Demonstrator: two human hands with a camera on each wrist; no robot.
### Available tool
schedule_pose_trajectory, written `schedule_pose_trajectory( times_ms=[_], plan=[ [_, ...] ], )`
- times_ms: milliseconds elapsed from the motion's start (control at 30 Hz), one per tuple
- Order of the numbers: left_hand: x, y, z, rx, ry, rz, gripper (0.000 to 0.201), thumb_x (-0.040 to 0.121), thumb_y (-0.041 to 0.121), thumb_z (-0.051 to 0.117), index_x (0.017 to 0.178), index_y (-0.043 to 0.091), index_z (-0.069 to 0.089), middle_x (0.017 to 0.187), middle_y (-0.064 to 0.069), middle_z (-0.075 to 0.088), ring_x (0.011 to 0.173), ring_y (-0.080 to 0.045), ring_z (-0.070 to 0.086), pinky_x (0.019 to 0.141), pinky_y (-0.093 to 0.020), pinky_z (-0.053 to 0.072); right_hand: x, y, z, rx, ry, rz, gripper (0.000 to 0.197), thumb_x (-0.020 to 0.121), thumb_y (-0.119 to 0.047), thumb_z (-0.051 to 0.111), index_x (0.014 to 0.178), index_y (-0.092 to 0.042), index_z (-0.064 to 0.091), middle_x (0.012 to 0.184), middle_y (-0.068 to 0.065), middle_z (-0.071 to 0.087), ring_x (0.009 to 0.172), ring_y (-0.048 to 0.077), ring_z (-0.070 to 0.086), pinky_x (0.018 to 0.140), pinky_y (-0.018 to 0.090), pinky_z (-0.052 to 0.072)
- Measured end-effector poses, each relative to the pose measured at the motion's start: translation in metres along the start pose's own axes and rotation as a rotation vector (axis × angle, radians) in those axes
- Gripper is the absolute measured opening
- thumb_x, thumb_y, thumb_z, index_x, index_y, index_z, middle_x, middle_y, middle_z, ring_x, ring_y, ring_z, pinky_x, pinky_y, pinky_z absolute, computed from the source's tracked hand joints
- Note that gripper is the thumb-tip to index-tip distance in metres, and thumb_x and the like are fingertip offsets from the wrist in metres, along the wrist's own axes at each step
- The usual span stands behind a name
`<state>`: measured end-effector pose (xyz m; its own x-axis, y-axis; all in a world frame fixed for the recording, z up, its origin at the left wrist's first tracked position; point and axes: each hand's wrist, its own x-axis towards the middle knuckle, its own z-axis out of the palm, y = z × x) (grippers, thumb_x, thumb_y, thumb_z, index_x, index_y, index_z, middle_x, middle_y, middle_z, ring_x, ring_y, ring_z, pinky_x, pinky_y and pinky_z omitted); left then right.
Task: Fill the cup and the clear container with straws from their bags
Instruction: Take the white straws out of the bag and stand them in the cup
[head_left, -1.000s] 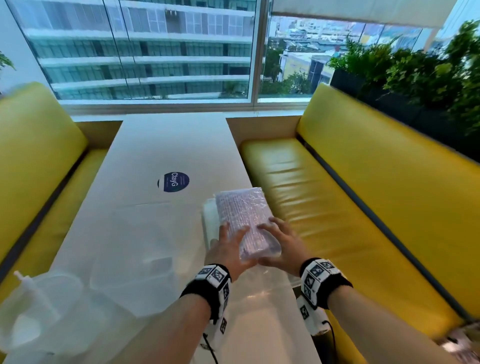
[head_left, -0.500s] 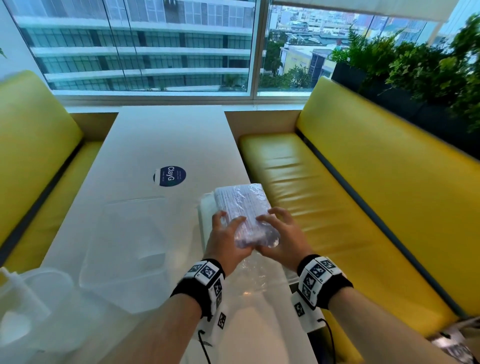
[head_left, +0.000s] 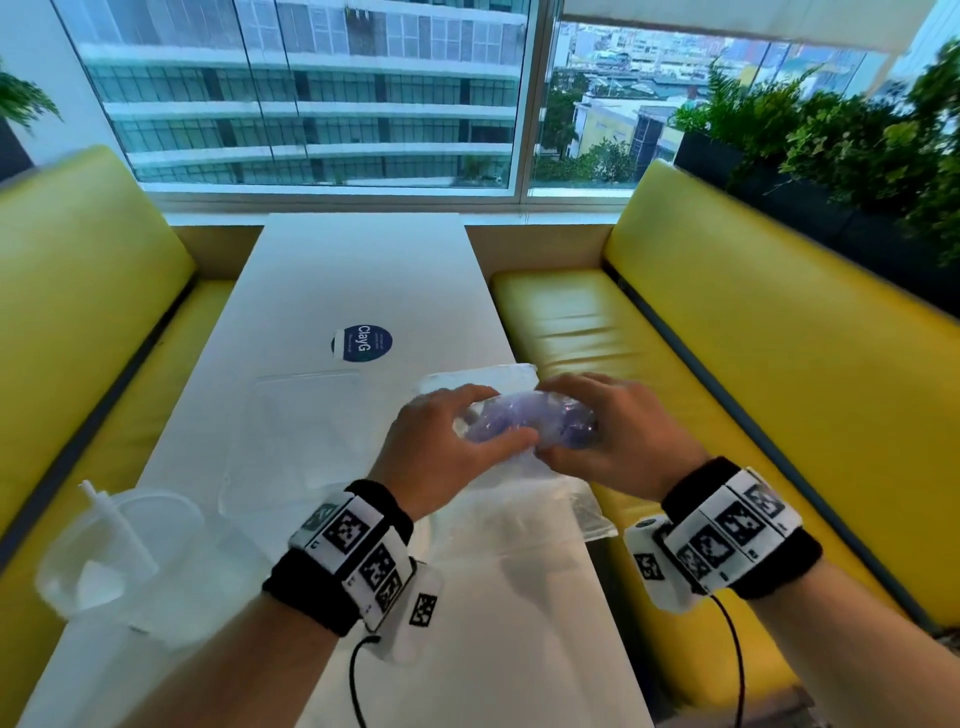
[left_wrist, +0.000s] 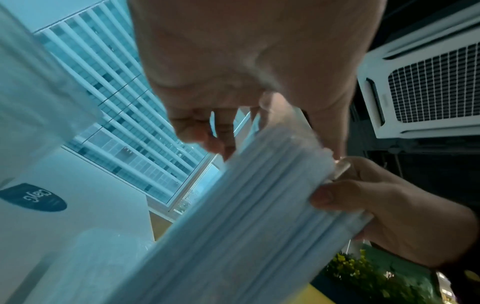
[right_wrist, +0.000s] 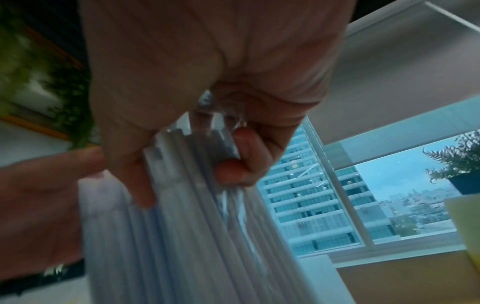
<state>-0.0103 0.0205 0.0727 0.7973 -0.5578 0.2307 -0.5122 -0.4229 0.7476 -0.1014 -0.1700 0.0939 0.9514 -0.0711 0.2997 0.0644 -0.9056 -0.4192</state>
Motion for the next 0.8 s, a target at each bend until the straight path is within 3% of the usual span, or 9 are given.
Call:
schedule_pose_trajectory(
  times_ms=[133, 200, 300, 367, 433, 500, 600, 667, 800],
  plan=[
    [-0.036, -0.003, -0.018, -0.166, -0.131, 0.028, 0.091, 0.048, 0.058, 0.084, 0.128, 0.025, 0.057, 0.118, 0.016, 0.064, 0.106, -0.002, 0.061, 0.094, -0.022, 0.05, -0.004, -0.024, -0.012, 0.05, -0.172, 0.106, 0.057, 0.069, -0.05, 0.08, 0.121, -0.029, 0.067, 0.108, -0.004, 0.072, 0.088, 0.01, 0.067, 0.079, 0.024, 0.054],
    [-0.054, -0.01, -0.017, -0.294, -0.121, 0.023, 0.083, 0.05, 0.043, 0.091, 0.125, 0.029, 0.057, 0.114, 0.021, 0.067, 0.103, 0.002, 0.065, 0.09, -0.02, 0.054, -0.007, -0.037, -0.009, 0.057, -0.244, 0.105, 0.058, 0.071, -0.046, 0.081, 0.122, -0.025, 0.067, 0.112, -0.005, 0.071, 0.096, 0.008, 0.066, 0.082, 0.021, 0.051],
    [-0.075, -0.023, -0.011, -0.468, -0.028, -0.046, 0.067, 0.059, 0.018, 0.093, 0.118, 0.027, 0.062, 0.109, 0.016, 0.07, 0.1, -0.006, 0.069, 0.087, -0.022, 0.055, -0.012, -0.055, 0.004, 0.06, -0.305, 0.061, 0.055, 0.074, -0.046, 0.08, 0.121, -0.019, 0.069, 0.116, -0.005, 0.071, 0.1, 0.006, 0.065, 0.081, 0.01, 0.047],
    [-0.089, -0.034, -0.009, -0.505, 0.023, -0.083, 0.06, 0.062, 0.015, 0.091, 0.115, 0.025, 0.066, 0.106, 0.014, 0.072, 0.1, -0.007, 0.069, 0.086, -0.022, 0.054, -0.017, -0.064, 0.017, 0.038, -0.341, 0.033, 0.052, 0.077, -0.048, 0.078, 0.119, -0.02, 0.07, 0.115, -0.007, 0.072, 0.098, 0.007, 0.066, 0.079, 0.005, 0.044],
    [-0.102, -0.044, -0.012, -0.519, 0.048, -0.115, 0.055, 0.063, 0.018, 0.089, 0.113, 0.024, 0.068, 0.103, 0.011, 0.074, 0.099, -0.009, 0.07, 0.087, -0.025, 0.055, -0.022, -0.071, 0.03, 0.01, -0.364, 0.005, 0.049, 0.079, -0.051, 0.075, 0.119, -0.024, 0.069, 0.113, -0.006, 0.073, 0.096, 0.009, 0.067, 0.081, 0.014, 0.048],
    [-0.113, -0.052, -0.019, -0.532, 0.054, -0.144, 0.048, 0.066, 0.009, 0.088, 0.108, 0.023, 0.07, 0.098, 0.012, 0.075, 0.094, -0.007, 0.071, 0.083, -0.023, 0.056, -0.026, -0.079, 0.041, -0.029, -0.375, -0.033, 0.054, 0.08, -0.058, 0.07, 0.124, -0.026, 0.067, 0.118, -0.008, 0.071, 0.1, 0.008, 0.065, 0.086, 0.02, 0.048],
    [-0.125, -0.061, -0.032, -0.557, 0.051, -0.151, 0.04, 0.069, 0.001, 0.084, 0.099, 0.024, 0.07, 0.091, 0.013, 0.076, 0.084, -0.005, 0.072, 0.073, -0.016, 0.055, -0.028, -0.09, 0.055, -0.101, -0.361, -0.146, 0.059, 0.08, -0.072, 0.058, 0.123, -0.031, 0.066, 0.124, -0.015, 0.066, 0.108, 0.011, 0.057, 0.094, 0.034, 0.047],
    [-0.131, -0.068, -0.039, -0.578, 0.066, -0.152, 0.039, 0.069, 0.0, 0.084, 0.098, 0.024, 0.071, 0.092, 0.007, 0.077, 0.084, -0.009, 0.073, 0.072, -0.018, 0.056, -0.027, -0.095, 0.062, -0.105, -0.322, -0.19, 0.057, 0.08, -0.077, 0.051, 0.119, -0.037, 0.065, 0.124, -0.021, 0.064, 0.111, 0.011, 0.053, 0.094, 0.043, 0.044],
    [-0.142, -0.081, -0.049, -0.576, 0.095, -0.173, 0.037, 0.069, 0.005, 0.085, 0.098, 0.025, 0.073, 0.094, 0.003, 0.077, 0.087, -0.015, 0.073, 0.077, -0.024, 0.058, -0.019, -0.105, 0.068, 0.111, -0.188, -0.307, 0.028, 0.089, -0.053, 0.059, 0.11, -0.036, 0.069, 0.11, -0.02, 0.069, 0.1, 0.008, 0.061, 0.086, 0.043, 0.049]
  ],
)
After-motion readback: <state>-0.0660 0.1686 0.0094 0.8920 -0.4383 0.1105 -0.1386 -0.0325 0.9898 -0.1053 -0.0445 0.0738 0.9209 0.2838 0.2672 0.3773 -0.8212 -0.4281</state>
